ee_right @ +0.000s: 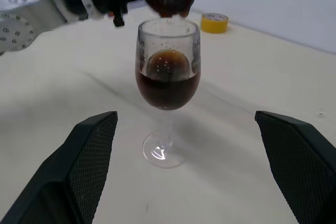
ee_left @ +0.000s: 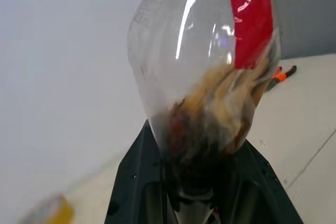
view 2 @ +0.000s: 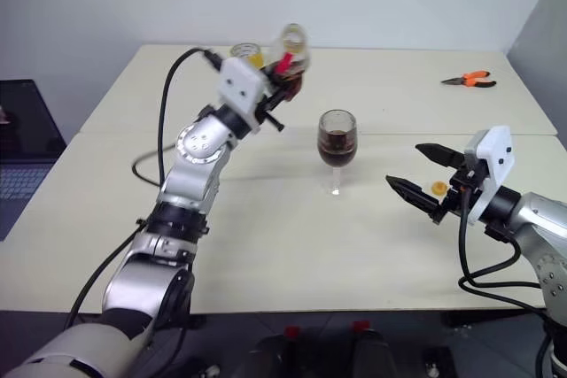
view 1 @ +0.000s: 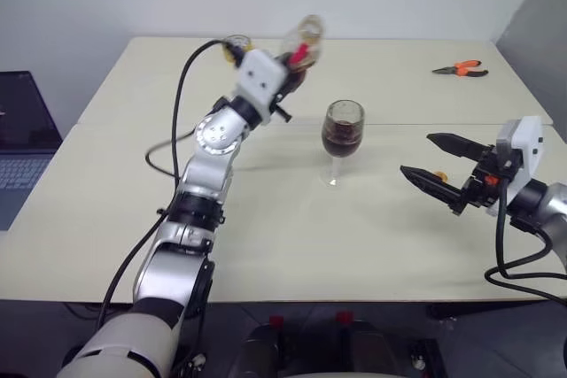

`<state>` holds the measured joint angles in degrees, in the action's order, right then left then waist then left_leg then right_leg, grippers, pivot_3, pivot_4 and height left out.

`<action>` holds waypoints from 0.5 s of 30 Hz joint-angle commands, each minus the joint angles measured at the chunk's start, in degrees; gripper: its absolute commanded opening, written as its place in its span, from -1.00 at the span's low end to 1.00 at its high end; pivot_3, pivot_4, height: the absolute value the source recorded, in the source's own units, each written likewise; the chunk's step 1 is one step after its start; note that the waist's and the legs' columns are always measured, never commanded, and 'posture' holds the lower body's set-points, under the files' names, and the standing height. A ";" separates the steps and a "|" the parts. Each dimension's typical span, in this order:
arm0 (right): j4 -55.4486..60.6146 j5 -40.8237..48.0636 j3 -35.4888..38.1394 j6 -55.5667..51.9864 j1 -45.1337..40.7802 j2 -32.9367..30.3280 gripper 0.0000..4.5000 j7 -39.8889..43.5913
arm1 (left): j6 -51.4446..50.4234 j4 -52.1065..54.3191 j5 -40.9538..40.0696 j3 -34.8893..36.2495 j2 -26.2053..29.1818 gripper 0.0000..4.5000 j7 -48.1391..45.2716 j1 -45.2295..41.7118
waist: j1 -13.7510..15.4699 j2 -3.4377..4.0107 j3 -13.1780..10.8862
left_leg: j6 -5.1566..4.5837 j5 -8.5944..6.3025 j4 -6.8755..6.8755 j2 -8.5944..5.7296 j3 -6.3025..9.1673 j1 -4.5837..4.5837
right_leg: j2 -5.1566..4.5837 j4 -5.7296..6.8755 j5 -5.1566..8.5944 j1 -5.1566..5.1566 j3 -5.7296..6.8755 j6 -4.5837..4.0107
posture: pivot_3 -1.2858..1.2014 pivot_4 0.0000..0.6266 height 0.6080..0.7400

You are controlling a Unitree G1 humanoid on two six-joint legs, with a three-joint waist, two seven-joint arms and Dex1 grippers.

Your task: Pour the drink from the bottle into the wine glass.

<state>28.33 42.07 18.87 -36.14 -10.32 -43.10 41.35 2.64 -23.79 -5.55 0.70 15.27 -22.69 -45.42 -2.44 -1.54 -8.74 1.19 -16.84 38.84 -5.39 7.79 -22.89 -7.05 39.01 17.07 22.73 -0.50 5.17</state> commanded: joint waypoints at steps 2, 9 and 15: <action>1.29 2.98 -0.25 -0.01 -1.55 0.05 1.00 1.65 | -8.44 12.19 -4.88 6.24 -0.15 -0.64 4.79 8.13 | -0.20 0.00 0.00 | 0.00 0.00 0.00 0.00 -0.01 -0.03 | -0.01 -0.01 0.00 0.05 -0.03 0.00 | 0.03 -0.52 1.00; 0.40 3.42 -4.41 -1.32 -7.53 -0.94 1.00 4.01 | -11.49 16.98 -6.18 11.80 0.07 -0.64 10.28 17.11 | 0.97 -0.02 0.01 | 0.01 0.00 0.06 -0.05 0.00 -0.05 | -0.04 -0.04 0.00 0.01 -0.04 0.00 | 0.03 -0.52 1.00; -0.07 3.40 -6.86 -1.74 -12.06 -1.10 1.00 5.19 | -8.62 11.38 -6.18 14.41 -0.23 -0.64 12.30 18.50 | 1.25 -0.03 0.01 | 0.01 0.00 0.08 -0.09 -0.01 -0.04 | -0.09 -0.08 0.00 -0.06 -0.03 0.00 | 0.03 -0.52 1.00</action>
<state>27.36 44.54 11.65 -38.13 -21.06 -43.50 46.07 -8.25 -12.45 -11.51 14.09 14.90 -10.75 -26.54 -1.18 -1.57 -8.73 1.20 -16.84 38.92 -5.48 7.76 -22.93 -7.13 38.93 17.06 22.67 -0.54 5.17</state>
